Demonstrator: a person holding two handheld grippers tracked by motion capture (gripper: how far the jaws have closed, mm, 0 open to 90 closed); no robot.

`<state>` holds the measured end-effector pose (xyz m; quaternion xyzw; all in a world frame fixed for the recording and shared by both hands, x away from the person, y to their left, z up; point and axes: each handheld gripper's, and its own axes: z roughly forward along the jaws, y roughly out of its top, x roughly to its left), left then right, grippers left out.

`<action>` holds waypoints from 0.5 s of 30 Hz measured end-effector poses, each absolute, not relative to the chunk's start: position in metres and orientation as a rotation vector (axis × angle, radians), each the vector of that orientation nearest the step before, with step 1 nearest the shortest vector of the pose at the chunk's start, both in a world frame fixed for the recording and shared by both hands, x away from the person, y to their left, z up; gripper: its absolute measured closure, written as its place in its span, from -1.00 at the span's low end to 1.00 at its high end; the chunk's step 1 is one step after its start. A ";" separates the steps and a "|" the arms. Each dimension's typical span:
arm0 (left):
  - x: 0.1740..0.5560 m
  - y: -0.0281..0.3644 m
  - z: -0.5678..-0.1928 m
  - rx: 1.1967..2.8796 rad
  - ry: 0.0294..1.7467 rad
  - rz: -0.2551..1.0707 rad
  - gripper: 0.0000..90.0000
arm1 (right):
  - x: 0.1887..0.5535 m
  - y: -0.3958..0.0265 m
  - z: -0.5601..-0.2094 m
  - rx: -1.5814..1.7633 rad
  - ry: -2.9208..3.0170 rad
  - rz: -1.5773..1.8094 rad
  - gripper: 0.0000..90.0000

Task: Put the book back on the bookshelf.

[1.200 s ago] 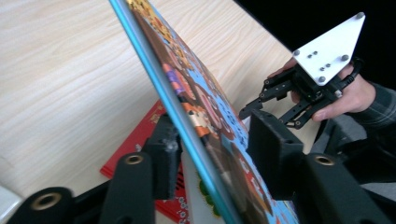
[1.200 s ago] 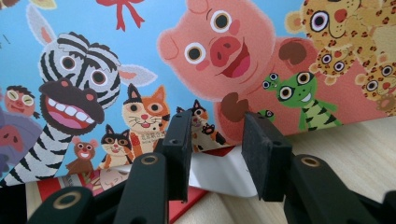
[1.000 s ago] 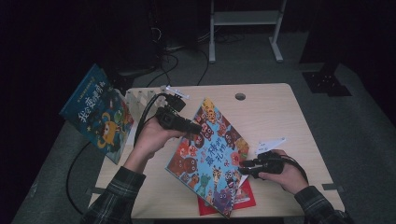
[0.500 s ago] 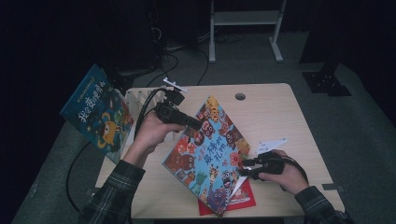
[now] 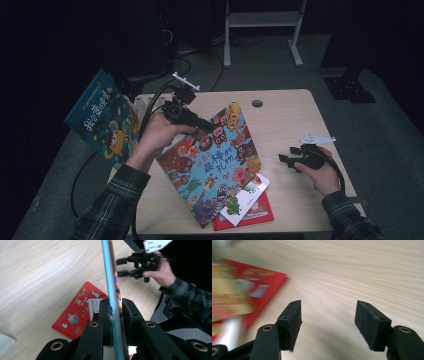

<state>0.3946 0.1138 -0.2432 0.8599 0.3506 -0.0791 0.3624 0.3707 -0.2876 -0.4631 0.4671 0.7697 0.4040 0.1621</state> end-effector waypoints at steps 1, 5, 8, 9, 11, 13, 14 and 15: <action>0.394 0.114 -0.242 2.218 0.899 -0.204 0.77 | 0.374 -0.290 -0.466 1.346 2.186 1.123 -0.18; 0.392 0.112 -0.236 2.242 0.885 -0.192 0.80 | 0.387 -0.290 -0.474 1.364 2.165 0.998 -0.22; 0.391 0.112 -0.233 2.255 0.879 -0.175 0.80 | 0.393 -0.289 -0.478 1.356 2.143 0.951 -0.28; 0.389 0.113 -0.230 2.266 0.876 -0.161 0.80 | 0.398 -0.289 -0.483 1.356 2.111 0.919 -0.36; 0.389 0.114 -0.229 2.268 0.876 -0.155 0.80 | 0.402 -0.291 -0.485 1.373 2.074 0.932 -0.38; 0.388 0.117 -0.227 2.272 0.880 -0.129 0.80 | 0.406 -0.293 -0.485 1.390 2.068 0.924 -0.44; 0.388 0.117 -0.227 2.272 0.880 -0.129 0.80 | 0.406 -0.293 -0.485 1.390 2.068 0.924 -0.44; 0.387 0.120 -0.225 2.269 0.878 -0.121 0.80 | 0.408 -0.294 -0.486 1.430 2.069 0.945 -0.53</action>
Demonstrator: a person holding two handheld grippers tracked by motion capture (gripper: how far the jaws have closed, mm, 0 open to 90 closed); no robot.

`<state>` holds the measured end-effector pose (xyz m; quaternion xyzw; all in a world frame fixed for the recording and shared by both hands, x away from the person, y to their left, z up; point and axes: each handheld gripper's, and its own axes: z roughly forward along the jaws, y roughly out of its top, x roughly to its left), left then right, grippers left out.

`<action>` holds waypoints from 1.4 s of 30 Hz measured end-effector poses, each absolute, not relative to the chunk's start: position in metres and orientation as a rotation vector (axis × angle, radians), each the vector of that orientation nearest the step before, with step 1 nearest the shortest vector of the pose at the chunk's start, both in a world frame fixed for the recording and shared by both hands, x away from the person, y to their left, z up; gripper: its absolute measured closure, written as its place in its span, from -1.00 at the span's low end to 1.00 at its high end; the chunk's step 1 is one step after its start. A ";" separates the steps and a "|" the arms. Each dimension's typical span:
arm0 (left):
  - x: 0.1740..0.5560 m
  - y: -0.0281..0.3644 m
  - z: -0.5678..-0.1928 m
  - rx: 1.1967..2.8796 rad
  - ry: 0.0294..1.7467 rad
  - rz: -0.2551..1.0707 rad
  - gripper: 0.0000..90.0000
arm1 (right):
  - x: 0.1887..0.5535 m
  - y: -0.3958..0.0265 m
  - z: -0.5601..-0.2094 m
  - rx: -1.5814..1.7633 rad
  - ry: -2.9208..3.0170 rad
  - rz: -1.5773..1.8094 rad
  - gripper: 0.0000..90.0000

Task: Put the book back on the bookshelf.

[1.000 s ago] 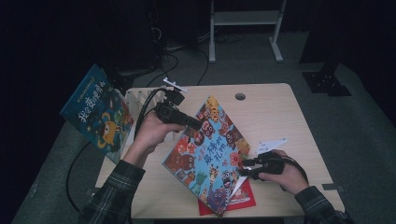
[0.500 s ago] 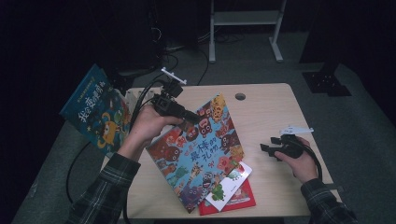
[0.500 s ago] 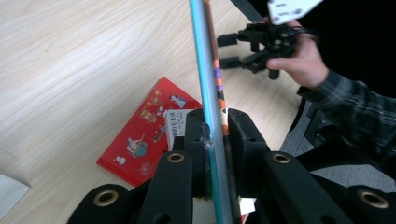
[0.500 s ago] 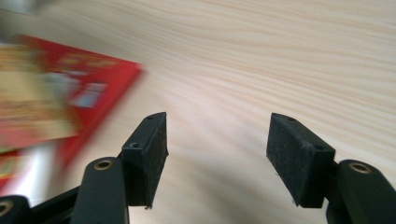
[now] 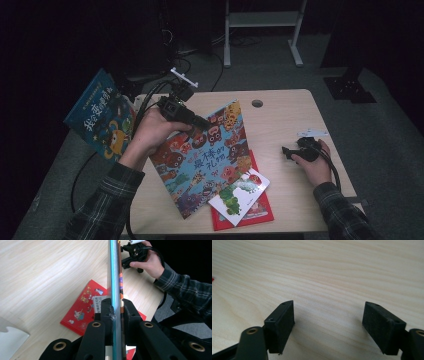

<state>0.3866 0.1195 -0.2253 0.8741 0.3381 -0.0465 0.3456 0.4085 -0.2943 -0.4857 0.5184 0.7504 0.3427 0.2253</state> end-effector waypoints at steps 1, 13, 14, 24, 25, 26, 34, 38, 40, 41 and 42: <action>0.387 0.120 -0.225 2.269 0.878 -0.121 0.80 | 0.408 -0.294 -0.486 1.430 2.069 0.945 -0.53; 0.378 0.139 -0.220 2.290 0.901 -0.015 0.80 | 0.409 -0.293 -0.486 1.426 2.092 0.934 -0.66; 0.377 0.147 -0.219 2.274 0.915 -0.009 0.80 | 0.409 -0.293 -0.486 1.426 2.092 0.934 -0.66; 0.368 0.189 -0.211 2.212 0.984 0.022 0.80 | 0.409 -0.293 -0.486 1.426 2.092 0.934 -0.66; 0.365 0.200 -0.210 2.200 1.005 0.033 0.80 | 0.409 -0.293 -0.486 1.426 2.092 0.934 -0.66; 0.364 0.205 -0.210 2.188 1.020 0.041 0.80 | 0.409 -0.293 -0.486 1.427 2.092 0.934 -0.66; 0.354 0.245 -0.208 2.132 1.106 0.096 0.80 | 0.410 -0.293 -0.486 1.427 2.093 0.932 -0.66; 0.349 0.263 -0.205 2.106 1.147 0.120 0.80 | 0.410 -0.294 -0.486 1.427 2.091 0.932 -0.67; 0.346 0.273 -0.204 2.095 1.165 0.132 0.80 | 0.410 -0.294 -0.486 1.427 2.090 0.932 -0.67; 0.346 0.273 -0.204 2.095 1.165 0.132 0.80 | 0.410 -0.294 -0.486 1.427 2.090 0.932 -0.67; 0.344 0.283 -0.205 2.077 1.194 0.140 0.80 | 0.410 -0.293 -0.486 1.431 2.089 0.931 -0.67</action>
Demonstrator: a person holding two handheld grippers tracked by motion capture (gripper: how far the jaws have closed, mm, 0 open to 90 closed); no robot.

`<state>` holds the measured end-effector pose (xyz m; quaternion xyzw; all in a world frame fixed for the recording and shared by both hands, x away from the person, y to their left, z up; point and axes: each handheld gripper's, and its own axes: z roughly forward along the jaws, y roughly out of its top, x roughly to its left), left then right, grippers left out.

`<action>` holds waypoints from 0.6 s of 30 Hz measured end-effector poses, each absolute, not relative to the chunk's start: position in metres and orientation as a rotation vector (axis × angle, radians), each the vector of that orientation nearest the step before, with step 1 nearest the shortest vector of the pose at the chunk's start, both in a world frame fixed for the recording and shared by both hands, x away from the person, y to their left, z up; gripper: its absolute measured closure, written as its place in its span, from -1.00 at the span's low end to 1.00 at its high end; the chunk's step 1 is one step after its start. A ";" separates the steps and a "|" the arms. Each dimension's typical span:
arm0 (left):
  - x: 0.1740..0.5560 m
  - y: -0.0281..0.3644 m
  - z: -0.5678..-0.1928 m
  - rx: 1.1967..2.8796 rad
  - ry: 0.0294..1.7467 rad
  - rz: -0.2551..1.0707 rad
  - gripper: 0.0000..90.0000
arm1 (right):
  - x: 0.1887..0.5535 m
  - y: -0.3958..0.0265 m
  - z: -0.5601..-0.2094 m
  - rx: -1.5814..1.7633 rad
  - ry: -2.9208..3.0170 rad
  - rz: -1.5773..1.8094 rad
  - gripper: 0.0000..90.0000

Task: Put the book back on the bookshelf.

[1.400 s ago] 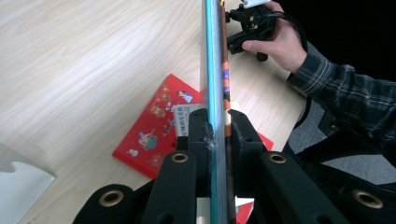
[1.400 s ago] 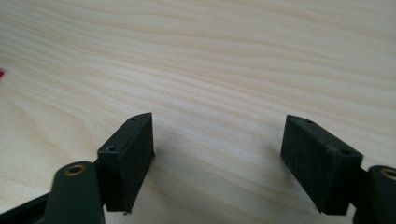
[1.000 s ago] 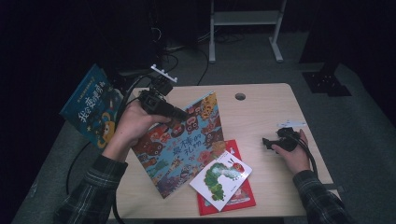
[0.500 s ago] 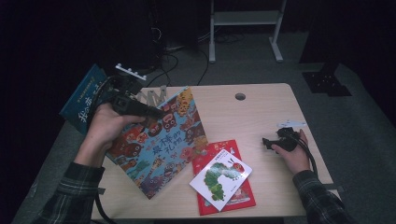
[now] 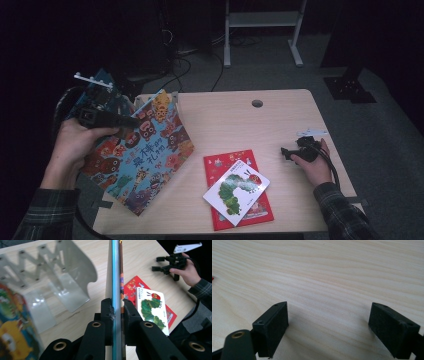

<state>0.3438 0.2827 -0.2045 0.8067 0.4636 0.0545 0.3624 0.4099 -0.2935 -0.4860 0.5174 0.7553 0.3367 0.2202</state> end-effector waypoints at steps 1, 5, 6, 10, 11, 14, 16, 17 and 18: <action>0.344 0.283 -0.205 2.077 1.194 0.140 0.80 | 0.410 -0.293 -0.486 1.431 2.089 0.931 -0.67; 0.340 0.300 -0.207 2.052 1.246 0.167 0.80 | 0.410 -0.293 -0.486 1.433 2.085 0.931 -0.67; 0.339 0.309 -0.208 2.039 1.276 0.180 0.80 | 0.410 -0.293 -0.486 1.436 2.083 0.931 -0.67; 0.338 0.322 -0.211 2.023 1.334 0.194 0.80 | 0.410 -0.293 -0.486 1.440 2.079 0.930 -0.67; 0.338 0.326 -0.212 2.016 1.344 0.203 0.80 | 0.410 -0.293 -0.486 1.441 2.078 0.930 -0.67; 0.337 0.337 -0.212 2.006 1.383 0.207 0.80 | 0.410 -0.293 -0.486 1.448 2.073 0.930 -0.67; 0.336 0.344 -0.213 1.995 1.410 0.218 0.80 | 0.410 -0.294 -0.486 1.448 2.072 0.930 -0.67; 0.335 0.347 -0.213 1.998 1.422 0.223 0.80 | 0.410 -0.294 -0.486 1.447 2.073 0.929 -0.67; 0.334 0.350 -0.213 1.991 1.436 0.235 0.80 | 0.410 -0.294 -0.486 1.448 2.073 0.928 -0.67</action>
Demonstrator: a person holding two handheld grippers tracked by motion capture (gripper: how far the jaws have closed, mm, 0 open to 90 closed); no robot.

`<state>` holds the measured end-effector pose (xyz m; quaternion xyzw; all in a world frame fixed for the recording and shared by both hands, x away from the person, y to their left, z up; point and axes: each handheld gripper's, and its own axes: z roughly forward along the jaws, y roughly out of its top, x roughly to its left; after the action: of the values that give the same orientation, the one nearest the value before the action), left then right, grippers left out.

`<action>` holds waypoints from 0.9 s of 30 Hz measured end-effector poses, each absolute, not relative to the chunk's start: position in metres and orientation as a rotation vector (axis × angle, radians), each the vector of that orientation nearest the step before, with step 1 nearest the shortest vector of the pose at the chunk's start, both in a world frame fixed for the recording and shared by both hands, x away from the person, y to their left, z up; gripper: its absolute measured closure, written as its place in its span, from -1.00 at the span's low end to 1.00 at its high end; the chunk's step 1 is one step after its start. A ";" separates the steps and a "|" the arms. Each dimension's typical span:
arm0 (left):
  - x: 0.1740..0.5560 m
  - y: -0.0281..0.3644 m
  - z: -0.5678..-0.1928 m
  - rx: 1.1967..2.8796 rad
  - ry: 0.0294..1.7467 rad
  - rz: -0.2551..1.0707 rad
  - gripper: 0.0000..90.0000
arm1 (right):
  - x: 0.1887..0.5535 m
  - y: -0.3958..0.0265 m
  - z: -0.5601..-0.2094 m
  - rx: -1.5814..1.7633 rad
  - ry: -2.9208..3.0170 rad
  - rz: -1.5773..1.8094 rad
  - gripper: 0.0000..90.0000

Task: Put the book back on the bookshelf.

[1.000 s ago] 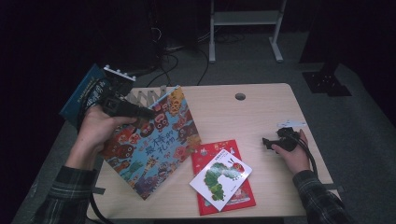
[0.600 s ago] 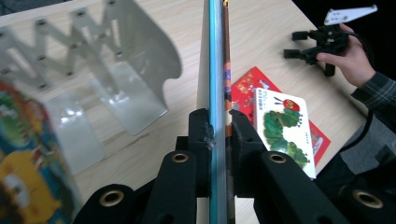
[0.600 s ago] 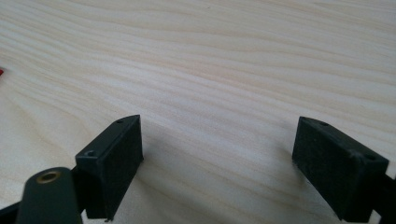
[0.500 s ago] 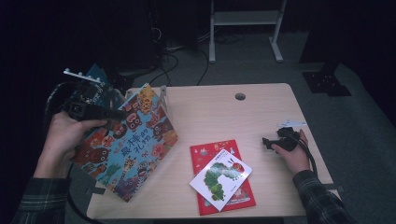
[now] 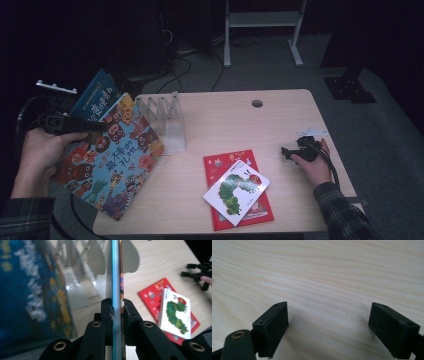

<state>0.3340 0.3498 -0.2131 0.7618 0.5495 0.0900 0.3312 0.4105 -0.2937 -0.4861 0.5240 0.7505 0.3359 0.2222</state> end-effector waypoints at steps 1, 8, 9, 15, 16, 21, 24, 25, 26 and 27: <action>0.334 0.350 -0.213 1.991 1.436 0.235 0.80 | 0.410 -0.294 -0.486 1.448 2.073 0.928 -0.67; 0.336 0.365 -0.216 1.956 1.535 0.298 0.80 | 0.411 -0.294 -0.486 1.449 2.067 0.927 -0.67; 0.337 0.367 -0.217 1.954 1.541 0.305 0.80 | 0.411 -0.294 -0.486 1.450 2.066 0.926 -0.67; 0.348 0.366 -0.219 1.896 1.593 0.359 0.80 | 0.412 -0.294 -0.486 1.452 2.064 0.923 -0.67; 0.351 0.365 -0.218 1.898 1.599 0.365 0.80 | 0.412 -0.294 -0.486 1.452 2.064 0.923 -0.67; 0.361 0.359 -0.218 1.885 1.617 0.386 0.80 | 0.412 -0.294 -0.486 1.452 2.064 0.923 -0.67; 0.372 0.356 -0.220 1.881 1.635 0.373 0.80 | 0.412 -0.294 -0.486 1.450 2.064 0.923 -0.67; 0.372 0.356 -0.220 1.881 1.635 0.373 0.80 | 0.412 -0.294 -0.486 1.450 2.064 0.923 -0.67; 0.377 0.354 -0.221 1.888 1.643 0.369 0.80 | 0.412 -0.294 -0.486 1.451 2.064 0.923 -0.67; 0.379 0.353 -0.221 1.885 1.649 0.366 0.80 | 0.412 -0.294 -0.486 1.451 2.064 0.923 -0.67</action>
<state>0.3789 0.3530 -0.2206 0.7104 0.6213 0.1379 0.3005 0.4118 -0.2944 -0.4861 0.5261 0.7485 0.3347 0.2256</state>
